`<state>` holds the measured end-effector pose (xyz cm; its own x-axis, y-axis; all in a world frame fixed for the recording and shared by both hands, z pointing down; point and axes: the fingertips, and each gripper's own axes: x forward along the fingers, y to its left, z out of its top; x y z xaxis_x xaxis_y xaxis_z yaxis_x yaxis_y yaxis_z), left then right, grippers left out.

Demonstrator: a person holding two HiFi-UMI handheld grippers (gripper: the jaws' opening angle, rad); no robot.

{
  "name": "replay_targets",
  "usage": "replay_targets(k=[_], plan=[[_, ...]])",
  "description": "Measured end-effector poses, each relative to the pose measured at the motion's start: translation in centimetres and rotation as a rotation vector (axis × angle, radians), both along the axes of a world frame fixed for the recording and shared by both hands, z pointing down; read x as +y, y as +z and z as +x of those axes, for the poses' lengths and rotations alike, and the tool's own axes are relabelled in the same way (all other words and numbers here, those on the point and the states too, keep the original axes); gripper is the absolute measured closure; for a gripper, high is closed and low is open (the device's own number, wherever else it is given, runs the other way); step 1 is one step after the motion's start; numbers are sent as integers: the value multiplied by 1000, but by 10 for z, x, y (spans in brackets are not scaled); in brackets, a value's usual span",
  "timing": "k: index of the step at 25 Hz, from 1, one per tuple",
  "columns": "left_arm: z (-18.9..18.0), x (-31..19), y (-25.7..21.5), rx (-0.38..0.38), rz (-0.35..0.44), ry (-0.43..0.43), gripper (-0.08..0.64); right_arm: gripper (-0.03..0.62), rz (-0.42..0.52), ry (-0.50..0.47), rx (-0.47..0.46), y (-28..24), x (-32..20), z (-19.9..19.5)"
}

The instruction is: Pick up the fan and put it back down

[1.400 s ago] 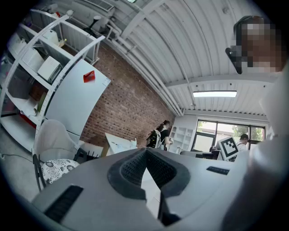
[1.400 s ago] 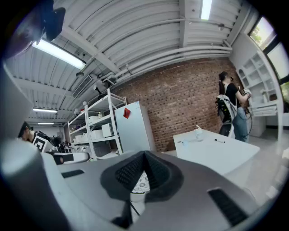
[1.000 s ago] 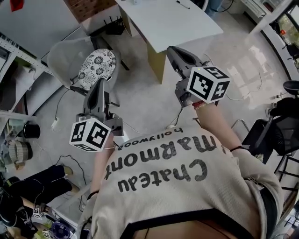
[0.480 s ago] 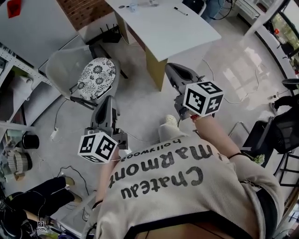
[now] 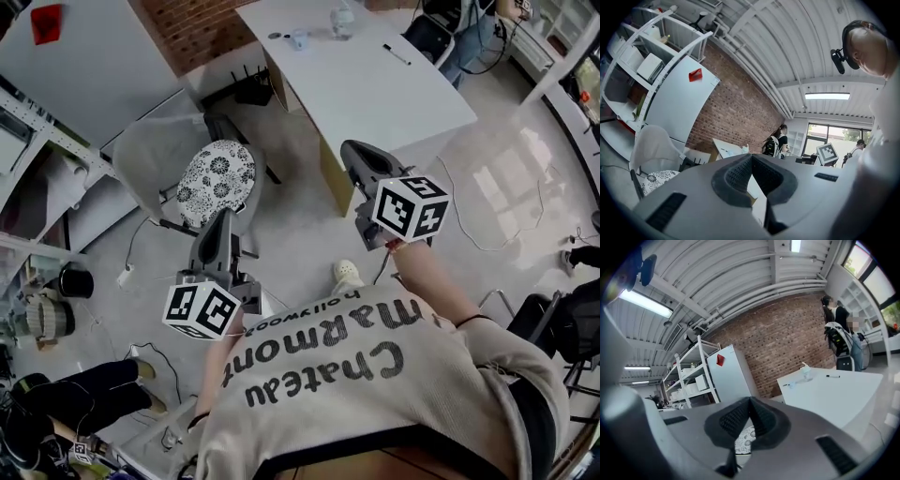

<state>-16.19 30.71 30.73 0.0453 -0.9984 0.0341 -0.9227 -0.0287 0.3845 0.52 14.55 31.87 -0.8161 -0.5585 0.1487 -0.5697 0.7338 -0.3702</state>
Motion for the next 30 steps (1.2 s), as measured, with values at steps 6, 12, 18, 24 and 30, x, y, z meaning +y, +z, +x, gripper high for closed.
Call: replay_targets(k=[6,12,18,24,30], plan=[[-18,-67,-9,4,27,-61,560,589,24,-60,-27,-12,-76,-26],[-16,-129,-22,-19,64,-72,560,589,62,-95,-37,-28,-134,-30],[-4,-183,-26,-30,85,-71,560,589,81,-110,-40,-28,-185,-23],[6,-212,-6,-10,52,-67,560,589,33,-125,-10,2,-209,-15],[-4,-228,12,1,13,-72,560,589,-11,-105,10,31,-224,-14]])
